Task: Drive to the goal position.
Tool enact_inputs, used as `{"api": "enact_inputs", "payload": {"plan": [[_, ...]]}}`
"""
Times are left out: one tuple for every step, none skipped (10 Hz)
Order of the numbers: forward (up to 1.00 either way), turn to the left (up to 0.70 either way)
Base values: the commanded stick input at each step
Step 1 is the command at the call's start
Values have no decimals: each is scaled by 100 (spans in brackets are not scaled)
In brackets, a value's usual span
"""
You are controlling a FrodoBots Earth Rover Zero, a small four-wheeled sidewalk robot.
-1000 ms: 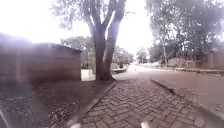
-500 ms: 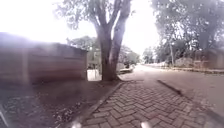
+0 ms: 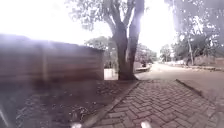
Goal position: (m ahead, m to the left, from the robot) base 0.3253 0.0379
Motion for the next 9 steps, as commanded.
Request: {"api": "enact_inputs", "payload": {"plan": [[0, 7], [0, 7], [0, 6], [0, 5], [0, 4], [0, 2], [0, 0], [0, 0], [0, 0]]}}
